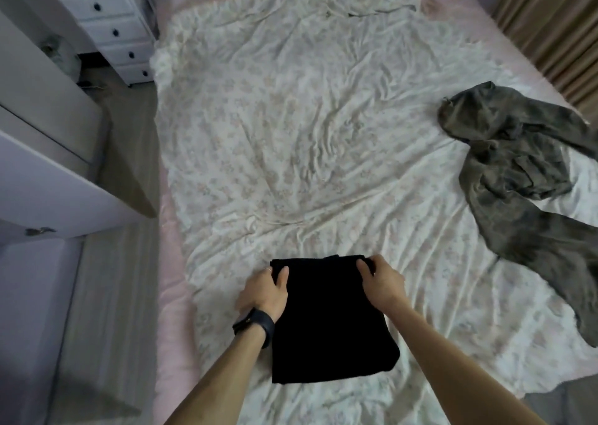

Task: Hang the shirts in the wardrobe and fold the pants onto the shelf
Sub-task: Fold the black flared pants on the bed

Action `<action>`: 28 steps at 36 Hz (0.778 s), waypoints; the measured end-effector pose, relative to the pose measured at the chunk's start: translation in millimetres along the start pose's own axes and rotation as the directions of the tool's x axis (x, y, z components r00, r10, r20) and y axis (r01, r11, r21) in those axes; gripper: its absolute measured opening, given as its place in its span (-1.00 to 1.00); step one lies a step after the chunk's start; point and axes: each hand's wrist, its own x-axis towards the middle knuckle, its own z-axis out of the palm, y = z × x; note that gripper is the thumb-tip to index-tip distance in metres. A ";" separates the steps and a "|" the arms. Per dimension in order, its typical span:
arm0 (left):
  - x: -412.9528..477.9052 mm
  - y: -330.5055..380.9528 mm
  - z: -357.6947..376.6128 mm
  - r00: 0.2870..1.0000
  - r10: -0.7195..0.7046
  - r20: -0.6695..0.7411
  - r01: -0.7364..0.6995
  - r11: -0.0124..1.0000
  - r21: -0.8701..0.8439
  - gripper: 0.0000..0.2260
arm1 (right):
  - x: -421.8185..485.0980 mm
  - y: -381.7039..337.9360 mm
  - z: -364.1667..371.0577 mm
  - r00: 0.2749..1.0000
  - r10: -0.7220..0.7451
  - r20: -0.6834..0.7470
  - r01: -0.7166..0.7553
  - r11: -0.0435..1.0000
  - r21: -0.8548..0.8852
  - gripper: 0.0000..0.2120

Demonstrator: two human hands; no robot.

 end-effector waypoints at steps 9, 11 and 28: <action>-2.3 13.5 56.8 0.717 0.522 -0.462 -0.344 0.841 0.417 -0.55 | 19.5 -9.7 34.2 0.953 -0.185 -0.242 0.124 0.961 -0.247 -0.54; -13.2 12.3 70.3 0.683 0.642 -0.348 -0.459 0.749 0.478 -0.48 | -0.7 -13.0 45.1 0.862 -0.354 -0.363 0.254 0.921 -0.295 -0.51; 36.3 -62.7 142.2 0.782 0.603 -0.154 -0.450 0.719 0.529 -0.43 | 13.6 75.8 144.5 0.861 -0.506 -0.061 0.431 0.787 -0.440 -0.42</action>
